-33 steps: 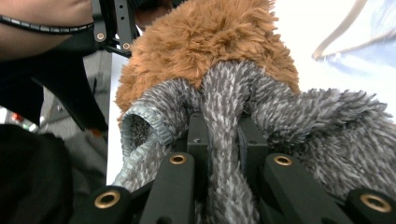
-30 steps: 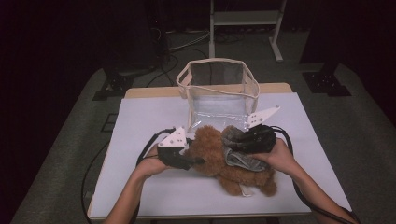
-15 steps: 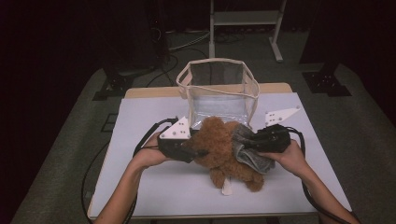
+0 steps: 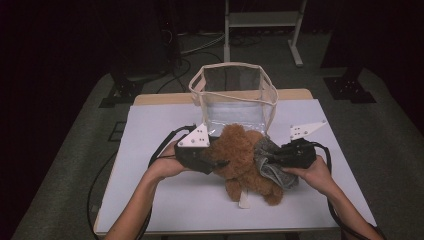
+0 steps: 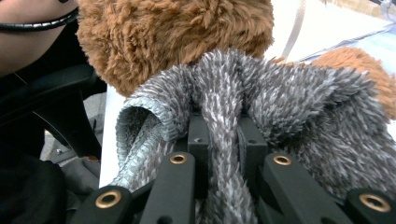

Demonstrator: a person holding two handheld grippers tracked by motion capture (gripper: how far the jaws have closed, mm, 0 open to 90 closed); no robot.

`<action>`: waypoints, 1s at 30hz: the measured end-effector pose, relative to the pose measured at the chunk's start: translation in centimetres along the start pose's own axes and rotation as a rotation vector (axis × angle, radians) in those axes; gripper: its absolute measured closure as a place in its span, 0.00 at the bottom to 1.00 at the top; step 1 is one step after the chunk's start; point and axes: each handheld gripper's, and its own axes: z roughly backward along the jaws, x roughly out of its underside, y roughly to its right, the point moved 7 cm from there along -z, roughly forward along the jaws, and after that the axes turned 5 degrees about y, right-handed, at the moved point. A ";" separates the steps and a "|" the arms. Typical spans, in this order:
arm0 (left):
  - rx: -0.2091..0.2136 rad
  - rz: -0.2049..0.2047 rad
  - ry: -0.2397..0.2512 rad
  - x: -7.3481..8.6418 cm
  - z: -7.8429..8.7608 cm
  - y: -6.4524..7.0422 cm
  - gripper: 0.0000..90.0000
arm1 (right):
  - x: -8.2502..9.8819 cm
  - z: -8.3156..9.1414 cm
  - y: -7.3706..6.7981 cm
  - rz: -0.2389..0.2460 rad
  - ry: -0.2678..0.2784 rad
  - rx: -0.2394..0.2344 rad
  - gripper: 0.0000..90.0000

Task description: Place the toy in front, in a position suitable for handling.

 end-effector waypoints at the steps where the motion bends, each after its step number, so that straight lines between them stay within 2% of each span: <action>1: 0.001 -0.001 0.003 0.0 0.0 0.1 0.38 | 0.0 0.0 0.0 0.002 -0.001 0.002 0.87; 5: 0.004 -0.004 0.018 -0.3 0.0 0.1 0.39 | -0.3 0.3 -0.1 0.008 -0.008 0.004 0.87; 8: 0.001 -0.001 0.030 -0.9 -0.1 0.0 0.40 | -1.7 1.2 -0.4 0.018 -0.005 0.006 0.87; 11: 0.000 -0.011 0.032 -1.6 -0.6 -0.2 0.40 | -4.2 2.2 -1.0 0.053 0.005 0.007 0.87; 12: 0.002 -0.012 0.036 -1.8 -0.9 -0.2 0.40 | -5.6 2.5 -1.4 0.079 0.009 0.006 0.87; 17: 0.014 -0.025 0.049 -3.7 -2.5 -0.3 0.40 | -10.5 2.6 -3.1 0.196 -0.026 0.003 0.87; 18: 0.016 -0.033 0.049 -4.0 -2.9 -0.3 0.40 | -11.3 2.6 -3.4 0.213 -0.038 0.004 0.87; 19: 0.016 -0.033 0.049 -4.0 -2.9 -0.3 0.40 | -11.3 2.6 -3.4 0.213 -0.038 0.004 0.87; 20: 0.018 -0.041 0.056 -4.7 -3.4 -0.3 0.40 | -12.8 2.4 -3.7 0.245 -0.061 0.008 0.87; 26: 0.040 -0.070 0.078 -6.4 -5.0 0.2 0.39 | -14.7 1.9 -4.0 0.270 -0.113 0.023 0.87; 30: 0.052 -0.089 0.068 -6.7 -5.4 0.7 0.37 | -13.5 2.2 -3.1 0.240 -0.172 0.060 0.87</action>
